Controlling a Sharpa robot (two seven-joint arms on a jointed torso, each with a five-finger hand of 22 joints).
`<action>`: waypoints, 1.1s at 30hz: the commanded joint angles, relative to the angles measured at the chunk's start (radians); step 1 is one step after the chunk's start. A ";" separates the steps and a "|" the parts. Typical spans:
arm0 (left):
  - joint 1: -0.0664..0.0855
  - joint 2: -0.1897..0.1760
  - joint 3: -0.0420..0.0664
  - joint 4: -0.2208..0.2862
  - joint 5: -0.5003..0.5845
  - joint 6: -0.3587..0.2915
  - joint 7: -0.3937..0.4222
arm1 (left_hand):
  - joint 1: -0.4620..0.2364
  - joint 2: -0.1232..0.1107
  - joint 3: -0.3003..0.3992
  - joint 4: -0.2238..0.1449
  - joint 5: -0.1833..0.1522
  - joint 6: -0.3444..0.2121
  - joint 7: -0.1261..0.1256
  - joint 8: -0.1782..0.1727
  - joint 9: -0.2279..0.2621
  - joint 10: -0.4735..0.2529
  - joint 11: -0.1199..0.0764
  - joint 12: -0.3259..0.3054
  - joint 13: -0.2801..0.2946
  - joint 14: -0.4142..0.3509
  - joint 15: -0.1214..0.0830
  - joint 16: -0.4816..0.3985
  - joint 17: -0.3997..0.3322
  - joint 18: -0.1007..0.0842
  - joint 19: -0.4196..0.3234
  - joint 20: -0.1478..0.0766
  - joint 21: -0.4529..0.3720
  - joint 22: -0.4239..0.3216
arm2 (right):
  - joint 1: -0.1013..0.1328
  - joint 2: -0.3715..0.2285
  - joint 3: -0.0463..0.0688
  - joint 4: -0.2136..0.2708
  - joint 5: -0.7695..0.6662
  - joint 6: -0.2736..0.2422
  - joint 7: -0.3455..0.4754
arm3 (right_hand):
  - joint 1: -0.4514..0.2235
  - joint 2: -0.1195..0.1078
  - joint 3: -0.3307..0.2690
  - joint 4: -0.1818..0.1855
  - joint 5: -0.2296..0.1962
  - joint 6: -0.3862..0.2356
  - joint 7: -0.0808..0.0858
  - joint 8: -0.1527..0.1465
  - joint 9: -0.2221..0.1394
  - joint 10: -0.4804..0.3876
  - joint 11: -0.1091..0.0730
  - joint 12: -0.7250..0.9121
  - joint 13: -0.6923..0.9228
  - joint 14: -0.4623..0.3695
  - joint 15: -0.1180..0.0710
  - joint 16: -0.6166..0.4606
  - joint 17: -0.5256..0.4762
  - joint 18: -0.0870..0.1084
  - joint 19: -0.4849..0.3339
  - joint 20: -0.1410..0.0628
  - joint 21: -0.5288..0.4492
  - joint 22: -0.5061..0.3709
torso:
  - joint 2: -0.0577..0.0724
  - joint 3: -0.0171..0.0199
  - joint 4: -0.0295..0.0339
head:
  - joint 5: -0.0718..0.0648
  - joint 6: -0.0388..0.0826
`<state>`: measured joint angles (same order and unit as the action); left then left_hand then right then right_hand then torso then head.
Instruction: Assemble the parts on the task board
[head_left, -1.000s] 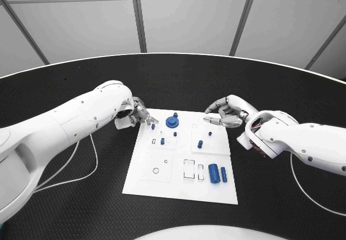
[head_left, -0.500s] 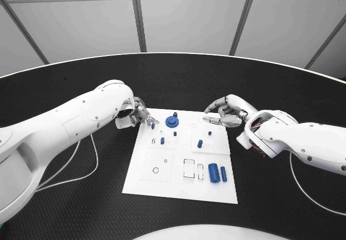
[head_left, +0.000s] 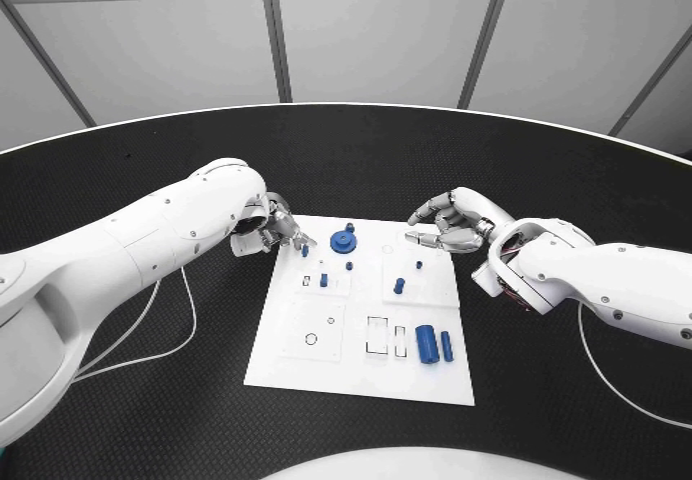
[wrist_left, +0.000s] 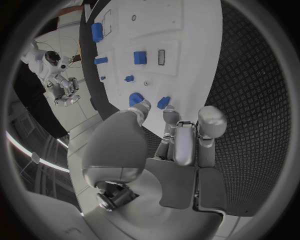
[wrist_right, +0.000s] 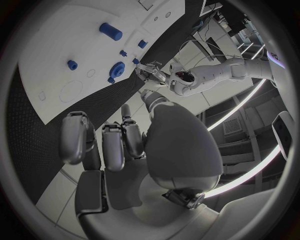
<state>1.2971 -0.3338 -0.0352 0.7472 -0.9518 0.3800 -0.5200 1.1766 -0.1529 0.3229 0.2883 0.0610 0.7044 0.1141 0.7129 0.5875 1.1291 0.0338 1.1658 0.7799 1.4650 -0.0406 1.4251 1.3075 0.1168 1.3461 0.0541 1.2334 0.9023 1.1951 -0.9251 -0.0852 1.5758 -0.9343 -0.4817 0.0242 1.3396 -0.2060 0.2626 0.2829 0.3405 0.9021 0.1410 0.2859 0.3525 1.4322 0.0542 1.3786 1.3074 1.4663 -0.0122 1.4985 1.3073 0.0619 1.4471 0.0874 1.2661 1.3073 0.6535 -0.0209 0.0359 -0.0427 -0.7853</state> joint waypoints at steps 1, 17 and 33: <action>0.000 0.001 0.000 -0.001 0.000 0.001 0.000 | 0.005 0.005 0.002 0.001 -0.003 0.007 -0.001 0.001 -0.002 0.010 0.000 0.004 0.001 0.040 0.005 0.000 0.075 0.007 0.004 0.000 0.005 0.000 | 0.000 0.000 0.000 0.000 0.000 0.000 0.000 | -0.009 0.003 0.005 0.001 0.007 -0.004 -0.002 0.007 -0.001 0.000 -0.001 -0.002 0.087 0.071 -0.010 -0.003 0.113 0.012 -0.001 -0.008 -0.004 0.011 | -0.001 -0.0001 0.0002 | -0.001 -0.002; 0.000 0.007 0.000 -0.010 0.000 0.014 -0.003 | 0.021 0.024 0.013 0.000 -0.003 0.018 -0.003 0.004 -0.010 0.013 -0.002 0.009 0.005 0.042 0.004 0.003 0.078 0.006 0.005 0.000 0.007 0.004 | 0.000 0.001 0.000 0.000 0.000 0.001 0.000 | -0.009 0.003 0.005 0.001 0.007 -0.004 -0.002 0.007 -0.001 0.000 -0.001 -0.002 0.087 0.071 -0.010 -0.003 0.113 0.012 -0.001 -0.008 -0.004 0.011 | -0.002 0.0004 -0.0003 | -0.004 -0.008; 0.000 0.014 0.000 -0.020 0.000 0.023 -0.003 | 0.037 0.035 0.025 -0.002 -0.003 0.026 -0.006 0.008 -0.015 0.013 -0.004 0.010 0.004 0.042 0.002 0.002 0.077 0.006 0.004 -0.001 0.008 0.005 | 0.000 0.001 0.000 0.000 0.000 0.001 0.000 | -0.009 0.003 0.005 0.001 0.007 -0.004 -0.002 0.007 -0.001 0.000 -0.001 -0.002 0.087 0.071 -0.010 -0.003 0.113 0.012 -0.001 -0.008 -0.004 0.011 | -0.002 0.0007 -0.0001 | -0.008 -0.008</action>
<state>1.2969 -0.3197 -0.0354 0.7276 -0.9515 0.4027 -0.5235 1.2063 -0.1232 0.3422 0.2870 0.0610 0.7243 0.1086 0.7169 0.5738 1.1365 0.0334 1.1697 0.7840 1.4650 -0.0407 1.4251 1.3074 0.1168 1.3461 0.0541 1.2370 0.9057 1.1951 -0.9244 -0.0852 1.5761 -0.9343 -0.4807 0.0239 1.3396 -0.2060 0.2626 0.2829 0.3405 0.9021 0.1410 0.2859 0.3525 1.4322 0.0542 1.3786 1.3079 1.4663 -0.0122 1.4985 1.3079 0.0619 1.4471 0.0874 1.2661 1.3073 0.6517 -0.0204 0.0360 -0.0498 -0.7932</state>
